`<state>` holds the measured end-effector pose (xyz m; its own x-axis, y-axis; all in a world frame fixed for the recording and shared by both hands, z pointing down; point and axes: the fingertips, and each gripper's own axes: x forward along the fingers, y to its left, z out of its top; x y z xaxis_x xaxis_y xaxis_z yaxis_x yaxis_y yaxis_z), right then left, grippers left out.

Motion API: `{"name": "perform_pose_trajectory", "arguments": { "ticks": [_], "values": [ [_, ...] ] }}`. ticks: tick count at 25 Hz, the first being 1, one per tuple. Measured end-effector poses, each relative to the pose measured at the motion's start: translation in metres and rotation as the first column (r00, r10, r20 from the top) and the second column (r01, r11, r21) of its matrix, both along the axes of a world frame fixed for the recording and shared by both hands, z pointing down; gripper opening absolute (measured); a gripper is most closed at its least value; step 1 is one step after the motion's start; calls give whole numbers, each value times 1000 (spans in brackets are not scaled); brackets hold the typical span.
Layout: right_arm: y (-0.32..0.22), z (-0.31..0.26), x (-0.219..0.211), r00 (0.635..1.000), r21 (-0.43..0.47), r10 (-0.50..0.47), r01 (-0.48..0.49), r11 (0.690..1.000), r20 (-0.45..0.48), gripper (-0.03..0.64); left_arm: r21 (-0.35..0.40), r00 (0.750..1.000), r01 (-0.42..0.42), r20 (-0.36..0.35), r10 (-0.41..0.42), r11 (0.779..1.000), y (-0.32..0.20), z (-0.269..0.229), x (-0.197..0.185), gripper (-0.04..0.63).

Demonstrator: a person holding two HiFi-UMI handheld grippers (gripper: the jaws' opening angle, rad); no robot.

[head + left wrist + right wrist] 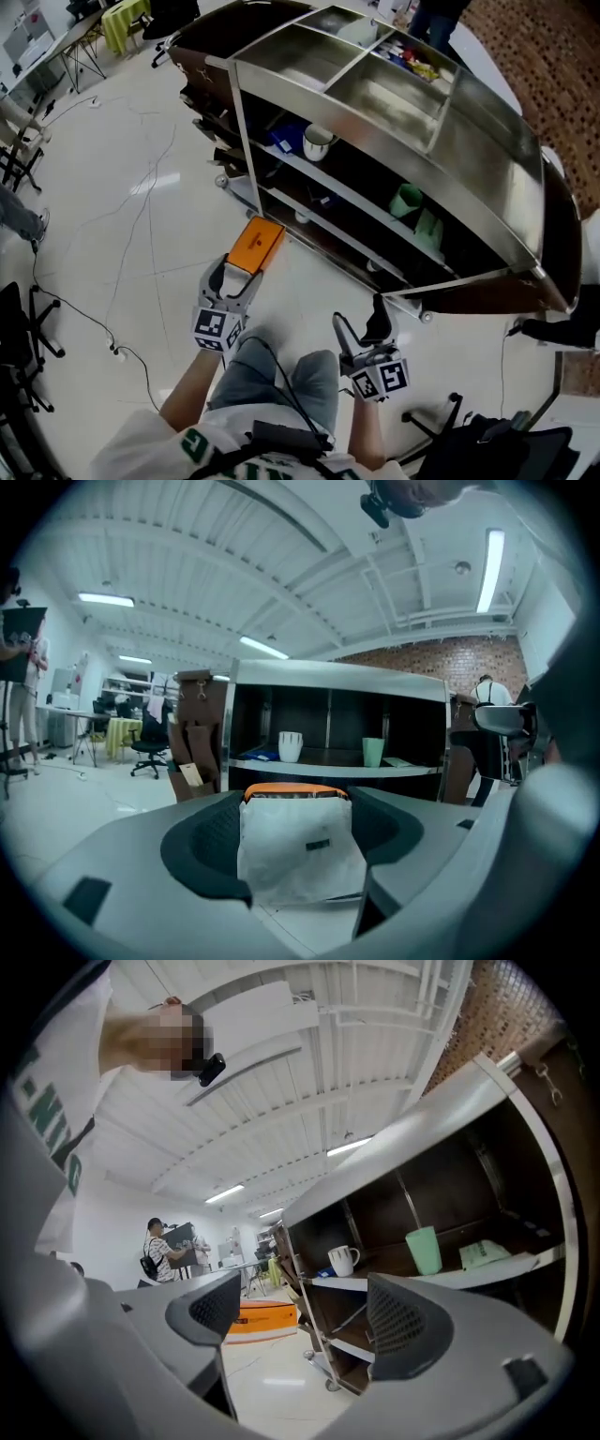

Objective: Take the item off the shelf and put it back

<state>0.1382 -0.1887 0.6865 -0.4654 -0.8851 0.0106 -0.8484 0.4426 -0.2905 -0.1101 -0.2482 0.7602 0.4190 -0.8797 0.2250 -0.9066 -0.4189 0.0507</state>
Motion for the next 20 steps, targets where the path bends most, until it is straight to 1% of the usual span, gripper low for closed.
{"name": "perform_pose_trajectory", "arguments": {
  "ticks": [3, 7, 10, 12, 14, 16, 20],
  "values": [
    [-20, 42, -9, 1000, 7, -28, 29, 1000, -12, 430, 26, 1000, 18, -17, -18, 999, -31, 45, 1, 322],
    [-44, 86, -9, 999, 31, -37, 38, 999, -38, 430, 76, 999, 22, -25, -20, 997, -91, 104, 12, 321],
    [-56, 112, -4, 998, 50, -22, 25, 998, -53, 430, 136, 1000, -9, 26, 6, 991, -152, 140, 31, 321],
    [-61, 126, 0, 997, 65, -13, 17, 998, -71, 430, 162, 998, -27, 61, 18, 986, -198, 162, 46, 321],
    [-61, 136, 5, 996, 71, -4, 11, 997, -88, 430, 152, 997, -16, 83, 4, 988, -243, 189, 55, 321],
    [-60, 142, 11, 995, 75, 5, 2, 997, -96, 430, 119, 994, -4, 108, -9, 993, -283, 217, 60, 321],
    [-55, 146, 23, 992, 85, 19, -9, 996, -124, 430, 40, 987, -33, 157, 26, 999, -336, 263, 75, 324]
  ]
}}
